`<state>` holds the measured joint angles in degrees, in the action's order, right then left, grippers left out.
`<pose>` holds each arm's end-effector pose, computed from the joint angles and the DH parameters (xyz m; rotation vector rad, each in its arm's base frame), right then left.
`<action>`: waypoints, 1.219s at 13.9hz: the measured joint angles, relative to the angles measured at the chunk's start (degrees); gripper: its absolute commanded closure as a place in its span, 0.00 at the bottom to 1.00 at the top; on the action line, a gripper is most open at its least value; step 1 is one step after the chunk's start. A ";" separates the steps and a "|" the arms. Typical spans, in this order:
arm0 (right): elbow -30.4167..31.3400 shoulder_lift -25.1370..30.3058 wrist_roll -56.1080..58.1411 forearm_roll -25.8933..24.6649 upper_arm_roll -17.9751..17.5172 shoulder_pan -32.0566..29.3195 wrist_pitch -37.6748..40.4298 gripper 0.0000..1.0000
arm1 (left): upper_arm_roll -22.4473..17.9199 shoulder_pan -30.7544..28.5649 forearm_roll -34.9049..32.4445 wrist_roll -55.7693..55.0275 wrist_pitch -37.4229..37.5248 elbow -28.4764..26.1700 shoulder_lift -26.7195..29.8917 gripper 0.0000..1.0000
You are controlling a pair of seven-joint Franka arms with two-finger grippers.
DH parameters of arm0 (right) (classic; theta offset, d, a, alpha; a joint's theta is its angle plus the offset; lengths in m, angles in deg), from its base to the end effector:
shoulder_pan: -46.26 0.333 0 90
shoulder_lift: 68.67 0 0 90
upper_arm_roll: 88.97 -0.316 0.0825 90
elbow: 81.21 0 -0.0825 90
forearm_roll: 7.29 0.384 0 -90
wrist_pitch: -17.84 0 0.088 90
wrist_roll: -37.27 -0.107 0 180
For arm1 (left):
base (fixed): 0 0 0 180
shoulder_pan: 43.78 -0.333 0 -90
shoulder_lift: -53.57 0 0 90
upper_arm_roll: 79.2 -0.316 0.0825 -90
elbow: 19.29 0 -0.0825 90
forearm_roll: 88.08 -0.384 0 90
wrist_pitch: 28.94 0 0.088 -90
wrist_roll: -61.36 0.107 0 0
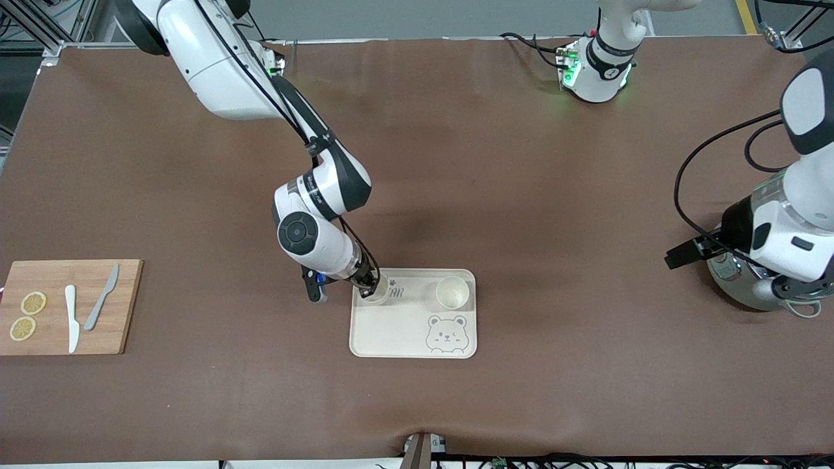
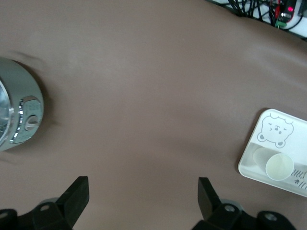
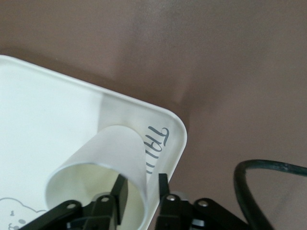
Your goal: Place white IKEA cup upright on tray with both arms
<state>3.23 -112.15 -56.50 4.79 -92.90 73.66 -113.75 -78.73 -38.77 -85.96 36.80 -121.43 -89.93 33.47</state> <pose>0.6225 0.3737 0.2350 -2.4206 1.7381 0.2329 0.6590 -0.0660 0.5748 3.0519 0.5154 0.0297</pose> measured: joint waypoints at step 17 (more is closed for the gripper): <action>-11.98 6.54 -6.60 0.68 0.37 -4.01 15.78 0.00 | 3.02 -8.09 -0.39 13.39 9.73 -0.20 6.54 0.00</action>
<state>-8.76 -105.61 -63.10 5.47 -92.54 69.65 -97.98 -75.71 -46.86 -86.36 50.19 -111.70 -90.13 40.01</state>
